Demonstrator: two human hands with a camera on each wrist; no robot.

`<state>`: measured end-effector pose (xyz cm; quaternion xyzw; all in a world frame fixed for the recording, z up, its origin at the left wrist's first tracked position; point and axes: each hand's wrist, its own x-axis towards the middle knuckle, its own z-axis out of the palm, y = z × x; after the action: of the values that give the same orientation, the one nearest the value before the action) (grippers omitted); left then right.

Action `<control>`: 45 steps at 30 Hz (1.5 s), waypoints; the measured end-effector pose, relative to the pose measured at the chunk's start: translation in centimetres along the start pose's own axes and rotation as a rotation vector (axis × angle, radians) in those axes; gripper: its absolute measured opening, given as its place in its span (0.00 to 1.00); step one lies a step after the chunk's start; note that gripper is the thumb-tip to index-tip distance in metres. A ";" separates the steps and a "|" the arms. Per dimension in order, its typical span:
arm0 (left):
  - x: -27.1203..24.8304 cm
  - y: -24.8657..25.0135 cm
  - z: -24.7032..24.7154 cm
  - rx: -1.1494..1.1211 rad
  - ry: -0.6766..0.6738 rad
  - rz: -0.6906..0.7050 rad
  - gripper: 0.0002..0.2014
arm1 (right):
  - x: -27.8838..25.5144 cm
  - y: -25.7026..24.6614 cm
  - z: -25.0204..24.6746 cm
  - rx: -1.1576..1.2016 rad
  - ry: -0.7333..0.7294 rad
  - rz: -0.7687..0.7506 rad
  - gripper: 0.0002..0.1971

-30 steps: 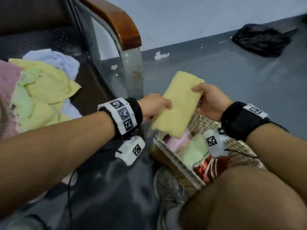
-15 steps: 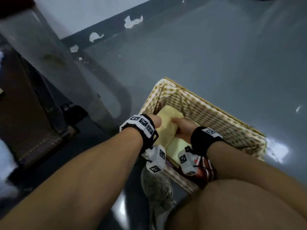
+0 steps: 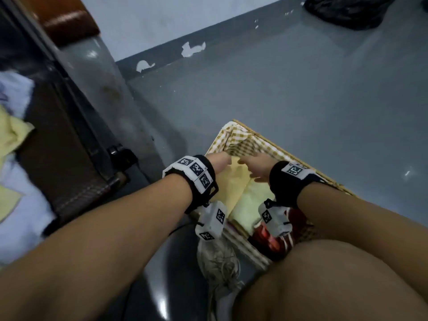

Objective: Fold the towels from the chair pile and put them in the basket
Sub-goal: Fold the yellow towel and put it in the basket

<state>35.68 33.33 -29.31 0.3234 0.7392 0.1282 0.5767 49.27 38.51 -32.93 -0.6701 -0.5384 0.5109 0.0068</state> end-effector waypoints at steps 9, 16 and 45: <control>-12.8 -4.3 -14.5 -0.059 0.290 0.300 0.07 | -14.1 -15.4 5.2 -0.317 -0.318 -0.462 0.16; -23.1 -16.8 -25.7 0.025 0.614 0.221 0.11 | -22.5 -25.0 17.7 -0.361 -0.534 -0.666 0.16; -23.6 -27.5 -29.2 -0.250 0.830 0.225 0.09 | -20.1 -27.4 32.8 -0.751 -0.385 -1.137 0.28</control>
<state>2.25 3.05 -17.85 0.2508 0.8471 0.3974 0.2481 9.02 17.64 -19.60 -0.1400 -0.9364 0.3172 -0.0543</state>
